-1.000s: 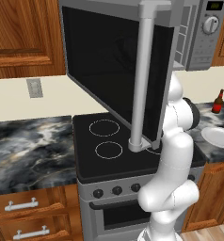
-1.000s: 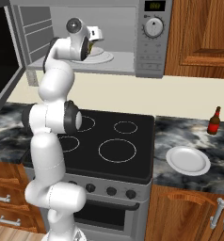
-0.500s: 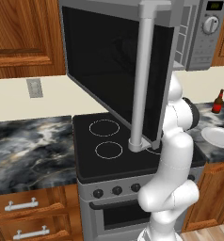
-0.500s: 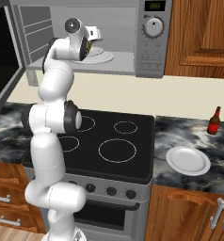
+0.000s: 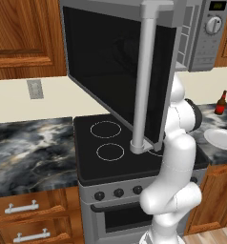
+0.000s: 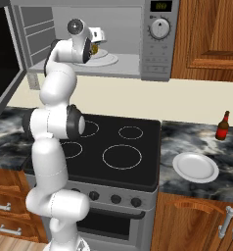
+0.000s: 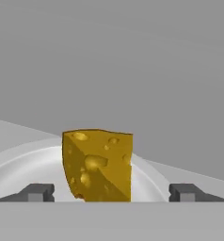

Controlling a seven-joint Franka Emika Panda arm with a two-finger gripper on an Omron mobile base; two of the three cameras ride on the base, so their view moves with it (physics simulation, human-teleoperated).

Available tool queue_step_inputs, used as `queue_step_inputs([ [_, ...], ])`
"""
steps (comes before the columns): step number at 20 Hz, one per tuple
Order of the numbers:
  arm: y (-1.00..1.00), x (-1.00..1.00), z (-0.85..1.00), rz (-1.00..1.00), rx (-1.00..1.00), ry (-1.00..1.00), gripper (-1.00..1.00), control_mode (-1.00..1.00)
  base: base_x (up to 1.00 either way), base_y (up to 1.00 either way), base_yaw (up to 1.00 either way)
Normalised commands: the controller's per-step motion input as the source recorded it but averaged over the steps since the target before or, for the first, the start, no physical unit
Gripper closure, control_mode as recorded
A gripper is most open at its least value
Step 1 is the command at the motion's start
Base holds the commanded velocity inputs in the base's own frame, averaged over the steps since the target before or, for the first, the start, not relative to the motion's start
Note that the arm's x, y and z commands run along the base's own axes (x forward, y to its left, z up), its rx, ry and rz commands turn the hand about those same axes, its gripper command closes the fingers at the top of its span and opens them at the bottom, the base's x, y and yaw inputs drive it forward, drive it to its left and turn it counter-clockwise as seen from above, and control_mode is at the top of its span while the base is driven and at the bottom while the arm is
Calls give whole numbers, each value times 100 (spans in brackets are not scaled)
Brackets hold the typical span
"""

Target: Pick the cheese from the counter and place it in the microwave. Then turn on the microwave.

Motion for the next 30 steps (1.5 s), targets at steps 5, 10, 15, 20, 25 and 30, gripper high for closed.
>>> queue_step_inputs([
  [5,0,-2,0,0,0,0,-100,-100,0,0,0],
  [10,-5,-28,0,0,0,-2,-100,-100,0,0,0],
  [15,-10,-43,0,0,0,-9,-100,-100,0,0,0],
  [20,-14,-52,-3,0,1,-17,-100,-100,0,0,0],
  [25,-20,-68,0,-1,1,-17,-100,-100,0,0,0],
  [30,-28,-76,11,-3,2,-7,-100,-100,0,0,0],
])
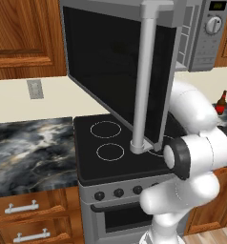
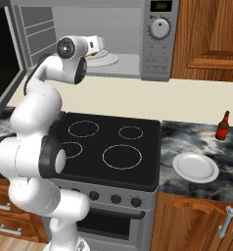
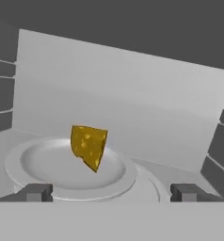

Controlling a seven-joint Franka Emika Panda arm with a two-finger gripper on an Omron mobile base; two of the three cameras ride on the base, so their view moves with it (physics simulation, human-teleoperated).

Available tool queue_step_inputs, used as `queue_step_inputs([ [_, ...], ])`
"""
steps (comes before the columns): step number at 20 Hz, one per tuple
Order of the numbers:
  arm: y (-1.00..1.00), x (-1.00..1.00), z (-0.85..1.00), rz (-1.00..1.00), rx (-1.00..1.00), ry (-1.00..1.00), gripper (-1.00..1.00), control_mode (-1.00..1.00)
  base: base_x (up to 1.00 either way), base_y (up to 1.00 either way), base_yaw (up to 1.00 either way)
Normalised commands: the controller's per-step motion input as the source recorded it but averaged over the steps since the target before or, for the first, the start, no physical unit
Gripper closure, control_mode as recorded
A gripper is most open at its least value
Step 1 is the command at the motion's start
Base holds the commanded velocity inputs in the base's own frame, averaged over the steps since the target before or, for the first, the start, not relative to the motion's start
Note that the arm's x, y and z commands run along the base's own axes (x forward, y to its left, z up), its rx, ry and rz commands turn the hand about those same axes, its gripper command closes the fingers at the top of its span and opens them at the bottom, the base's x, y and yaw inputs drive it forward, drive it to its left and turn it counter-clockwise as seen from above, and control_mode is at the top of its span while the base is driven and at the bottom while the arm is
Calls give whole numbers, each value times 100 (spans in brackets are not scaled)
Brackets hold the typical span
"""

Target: Pick the cheese from the counter and place it in the microwave. Then turn on the microwave.

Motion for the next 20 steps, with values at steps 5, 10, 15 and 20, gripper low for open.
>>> queue_step_inputs([
  [5,-19,-76,10,-4,0,-4,-100,-100,0,0,0],
  [10,-4,-67,8,-7,0,-7,-100,-100,0,0,0],
  [15,-5,-67,12,-6,0,-5,-100,-100,0,0,0],
  [20,-5,-64,22,-6,0,0,-100,-100,0,0,0],
])
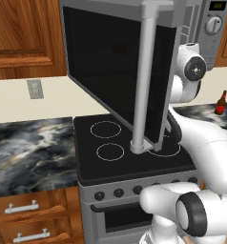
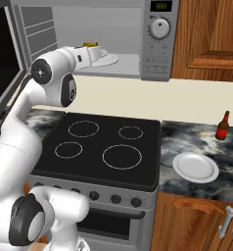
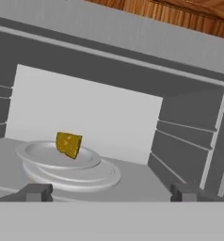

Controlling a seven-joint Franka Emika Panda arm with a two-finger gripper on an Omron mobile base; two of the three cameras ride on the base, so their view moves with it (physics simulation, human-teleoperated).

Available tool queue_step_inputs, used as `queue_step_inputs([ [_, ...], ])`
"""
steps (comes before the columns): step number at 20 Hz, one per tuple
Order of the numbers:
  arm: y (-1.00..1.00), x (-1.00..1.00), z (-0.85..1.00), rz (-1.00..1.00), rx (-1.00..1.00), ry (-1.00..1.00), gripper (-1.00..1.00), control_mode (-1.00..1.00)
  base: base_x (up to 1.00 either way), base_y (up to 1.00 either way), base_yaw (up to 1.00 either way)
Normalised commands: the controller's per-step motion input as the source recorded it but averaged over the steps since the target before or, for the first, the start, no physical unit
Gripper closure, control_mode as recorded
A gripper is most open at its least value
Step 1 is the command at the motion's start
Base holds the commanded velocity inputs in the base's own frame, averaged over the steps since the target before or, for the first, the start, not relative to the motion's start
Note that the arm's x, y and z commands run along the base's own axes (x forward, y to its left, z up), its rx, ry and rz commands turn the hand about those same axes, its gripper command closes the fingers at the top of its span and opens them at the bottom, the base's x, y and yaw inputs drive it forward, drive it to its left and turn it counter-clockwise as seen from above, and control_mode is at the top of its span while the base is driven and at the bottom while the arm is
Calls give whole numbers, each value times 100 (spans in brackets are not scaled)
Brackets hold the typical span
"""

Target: Pick the cheese from the counter and place it in the microwave. Then turn on the microwave.

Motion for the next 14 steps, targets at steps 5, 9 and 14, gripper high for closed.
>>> queue_step_inputs([
  [5,-9,-59,20,-3,0,0,-100,-100,0,0,0],
  [9,-13,-63,10,0,0,-1,-100,-100,0,0,0],
  [14,0,-63,0,0,1,-6,-100,-100,0,0,0],
])
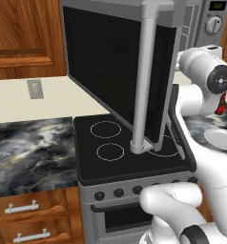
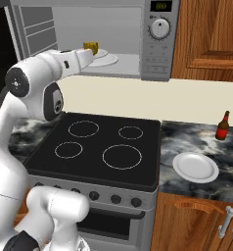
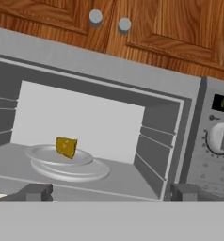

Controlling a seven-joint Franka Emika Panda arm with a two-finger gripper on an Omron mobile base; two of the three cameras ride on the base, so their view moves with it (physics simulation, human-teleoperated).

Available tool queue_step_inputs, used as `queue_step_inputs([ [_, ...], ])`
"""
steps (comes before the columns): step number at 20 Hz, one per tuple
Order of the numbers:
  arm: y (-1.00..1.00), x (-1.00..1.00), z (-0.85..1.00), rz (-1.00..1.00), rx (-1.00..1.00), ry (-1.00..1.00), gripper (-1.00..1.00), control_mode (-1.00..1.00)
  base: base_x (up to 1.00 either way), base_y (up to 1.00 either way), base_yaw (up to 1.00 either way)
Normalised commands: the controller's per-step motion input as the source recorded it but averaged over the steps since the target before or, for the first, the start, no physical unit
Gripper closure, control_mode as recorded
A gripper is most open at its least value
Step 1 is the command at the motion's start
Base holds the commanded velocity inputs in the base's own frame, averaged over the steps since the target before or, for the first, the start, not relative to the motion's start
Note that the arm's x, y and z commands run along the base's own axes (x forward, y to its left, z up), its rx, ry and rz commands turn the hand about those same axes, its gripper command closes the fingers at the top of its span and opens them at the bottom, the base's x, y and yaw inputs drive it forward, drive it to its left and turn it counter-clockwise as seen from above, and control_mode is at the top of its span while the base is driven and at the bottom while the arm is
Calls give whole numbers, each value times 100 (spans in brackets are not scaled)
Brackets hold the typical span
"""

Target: Pick the cheese from the counter and place it in the microwave. Then turn on the microwave.

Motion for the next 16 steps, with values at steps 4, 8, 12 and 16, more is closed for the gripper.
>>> queue_step_inputs([
  [4,0,-66,1,0,0,-2,-100,-100,0,0,0],
  [8,0,-62,0,0,0,-1,-100,-100,0,0,0],
  [12,0,-65,2,0,0,0,-100,-100,0,0,0],
  [16,1,-59,1,0,0,0,-100,-100,0,0,0],
])
